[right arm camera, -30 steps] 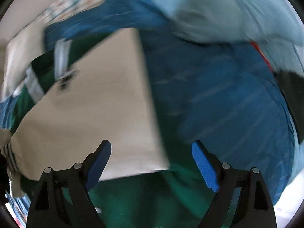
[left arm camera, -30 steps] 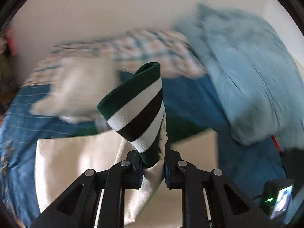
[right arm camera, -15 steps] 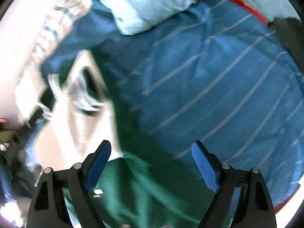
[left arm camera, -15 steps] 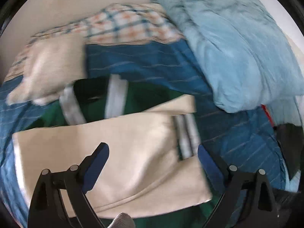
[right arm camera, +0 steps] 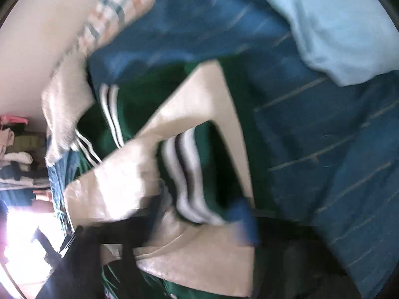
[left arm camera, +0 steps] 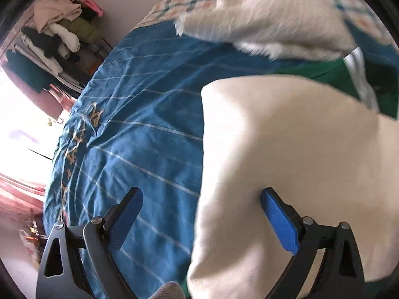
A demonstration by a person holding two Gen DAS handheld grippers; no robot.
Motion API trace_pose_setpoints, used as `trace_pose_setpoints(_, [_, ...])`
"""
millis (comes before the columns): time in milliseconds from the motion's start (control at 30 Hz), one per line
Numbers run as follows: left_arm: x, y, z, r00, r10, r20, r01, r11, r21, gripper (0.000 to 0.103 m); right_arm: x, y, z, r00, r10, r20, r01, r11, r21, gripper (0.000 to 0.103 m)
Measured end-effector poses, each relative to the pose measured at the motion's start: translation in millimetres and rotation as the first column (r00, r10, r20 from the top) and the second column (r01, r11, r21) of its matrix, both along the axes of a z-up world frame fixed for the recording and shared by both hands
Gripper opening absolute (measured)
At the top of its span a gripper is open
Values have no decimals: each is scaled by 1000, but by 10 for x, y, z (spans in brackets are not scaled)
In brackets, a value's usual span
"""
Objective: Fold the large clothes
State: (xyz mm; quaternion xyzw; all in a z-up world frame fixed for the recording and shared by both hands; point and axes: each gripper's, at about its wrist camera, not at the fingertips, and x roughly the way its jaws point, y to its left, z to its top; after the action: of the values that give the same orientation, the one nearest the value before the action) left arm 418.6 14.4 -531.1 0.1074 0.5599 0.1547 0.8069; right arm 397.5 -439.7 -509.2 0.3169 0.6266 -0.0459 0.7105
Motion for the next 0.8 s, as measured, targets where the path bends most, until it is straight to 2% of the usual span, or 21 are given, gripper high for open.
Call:
trace_pose_setpoints(67, [100,30,-104,1000,-6,-16,5,999,-37,98,-2,61,24,1000,-3,31,2,1000,23,7])
trace_pose_setpoints(100, [134,42,-99,1000,-4,-17,4,999,-53,98,-33,115,89,999,12,40,-12,1000,-2,3])
trace_pose_setpoints(167, [179,6,-27,1000,-25,-14,23,996,-92,98,-181,173,245,998,10,54,-9,1000,-9,3])
trace_pose_setpoints(300, [180,-41,367,998,-57,40,63,982,-177,98,-559,33,461,995,-86,40,88,996,-34,3])
trace_pose_setpoints(367, [119,46,611,996,-22,86,39,980,-196,98,-716,-98,503,992,-127,16,128,986,-106,3])
trace_pose_setpoints(400, [119,105,664,995,-3,102,24,979,-201,98,-774,-155,477,990,-141,-15,137,978,-156,3])
trace_pose_setpoints(433, [117,169,692,994,10,110,14,976,-218,98,-801,-188,410,988,-149,-50,139,976,-167,3])
trace_pose_setpoints(500, [168,215,598,995,12,95,6,981,-192,98,-779,-191,250,987,-114,-117,96,984,-149,8])
trace_pose_setpoints(533, [230,218,478,997,6,76,5,988,-154,98,-763,-181,201,984,-104,-148,80,983,-164,13])
trace_pose_setpoints(600, [372,243,235,999,3,32,1,993,-117,98,-719,-149,236,980,-108,-170,70,974,-215,15])
trace_pose_setpoints(700, [544,287,-70,999,-27,-22,25,994,-110,99,-614,16,477,988,-99,-120,55,945,-323,15])
trace_pose_setpoints(733, [596,311,-170,999,-30,-42,24,990,-137,99,-575,104,576,993,-85,-81,52,938,-341,15])
trace_pose_setpoints(800, [625,332,-191,998,-20,-54,13,990,-140,99,-484,353,715,1000,-21,6,22,944,-328,15])
